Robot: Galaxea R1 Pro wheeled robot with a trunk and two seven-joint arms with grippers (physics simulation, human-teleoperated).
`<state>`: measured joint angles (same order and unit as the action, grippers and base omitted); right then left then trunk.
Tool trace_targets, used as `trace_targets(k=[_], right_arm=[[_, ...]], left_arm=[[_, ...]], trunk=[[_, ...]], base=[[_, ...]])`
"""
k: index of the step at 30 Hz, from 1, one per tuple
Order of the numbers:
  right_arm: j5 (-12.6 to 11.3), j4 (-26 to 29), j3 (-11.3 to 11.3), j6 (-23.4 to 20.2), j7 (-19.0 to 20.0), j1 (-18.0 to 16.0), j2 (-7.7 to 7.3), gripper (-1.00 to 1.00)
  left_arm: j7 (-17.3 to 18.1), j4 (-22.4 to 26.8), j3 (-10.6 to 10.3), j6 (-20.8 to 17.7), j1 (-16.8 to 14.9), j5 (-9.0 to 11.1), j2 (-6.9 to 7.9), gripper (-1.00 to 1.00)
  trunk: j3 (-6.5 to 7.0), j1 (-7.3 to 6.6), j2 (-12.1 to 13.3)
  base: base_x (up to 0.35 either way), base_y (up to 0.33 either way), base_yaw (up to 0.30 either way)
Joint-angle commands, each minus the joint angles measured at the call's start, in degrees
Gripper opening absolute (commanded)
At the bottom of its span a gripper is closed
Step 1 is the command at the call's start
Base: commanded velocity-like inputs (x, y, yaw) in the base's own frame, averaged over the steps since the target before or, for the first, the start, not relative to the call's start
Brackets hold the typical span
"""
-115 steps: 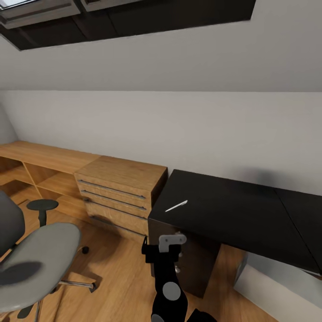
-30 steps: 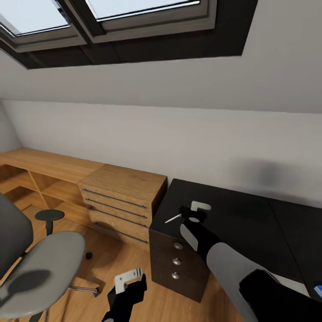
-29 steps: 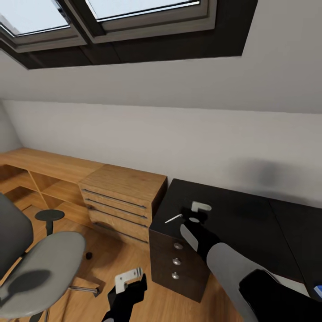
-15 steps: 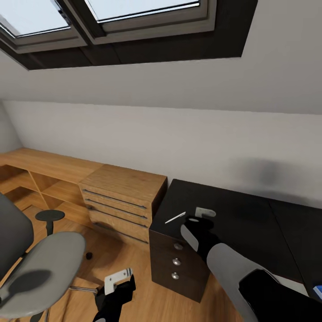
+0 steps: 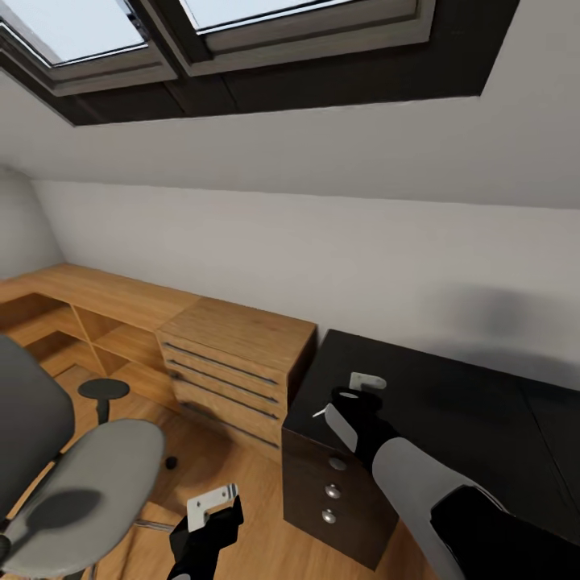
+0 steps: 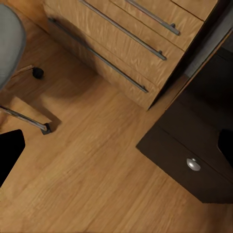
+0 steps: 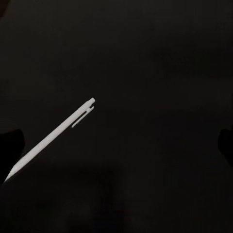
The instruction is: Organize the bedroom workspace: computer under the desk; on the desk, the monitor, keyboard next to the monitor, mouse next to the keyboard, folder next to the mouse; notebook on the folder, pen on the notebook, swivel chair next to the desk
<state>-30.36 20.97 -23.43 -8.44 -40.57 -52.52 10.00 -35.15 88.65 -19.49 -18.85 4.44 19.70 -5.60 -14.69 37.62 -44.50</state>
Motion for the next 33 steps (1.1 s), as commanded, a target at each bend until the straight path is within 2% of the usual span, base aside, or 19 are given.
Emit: trace_targets(k=[1, 17, 26, 30, 33], right_arm=[[0.04, 0.04, -0.30, -0.60, -0.06, -0.05, 0.00, 1.00], [0.04, -0.16, -0.15, -0.53, 5.60, 0.11, 0.00, 1.00], [0.04, -0.22, -0.13, -0.46, 6.19, 0.13, 0.00, 1.00], [0.04, -0.35, -0.10, -0.41, 7.05, 0.13, 0.00, 1.00], [0.08, -0.45, 0.02, -0.39, 9.16, 0.13, 0.00, 1.00]], left_arm=[[-0.35, 0.12, -0.03, -0.16, 0.01, 0.35, -0.01, 1.00], [-0.36, 0.96, -0.02, -0.17, 0.02, 0.34, 0.06, 1.00], [-0.41, 2.87, 0.06, -0.23, 0.04, 0.42, 0.05, 1.00], [-0.50, 3.80, 0.23, -0.23, 0.02, 0.43, 0.00, 1.00], [-0.52, 3.96, 0.17, -0.22, 0.03, 0.45, -0.01, 1.00]], trunk=[[-0.07, 0.02, -0.06], [-0.08, 0.02, -0.06], [-0.08, 0.02, -0.06], [-0.80, 0.90, -1.67], [-1.34, 1.56, -2.87]], base=[[0.016, 0.000, 0.044], [0.103, 0.000, 0.005], [0.103, 0.000, 0.000], [0.007, 0.000, 0.000], [0.002, 0.000, 0.000]])
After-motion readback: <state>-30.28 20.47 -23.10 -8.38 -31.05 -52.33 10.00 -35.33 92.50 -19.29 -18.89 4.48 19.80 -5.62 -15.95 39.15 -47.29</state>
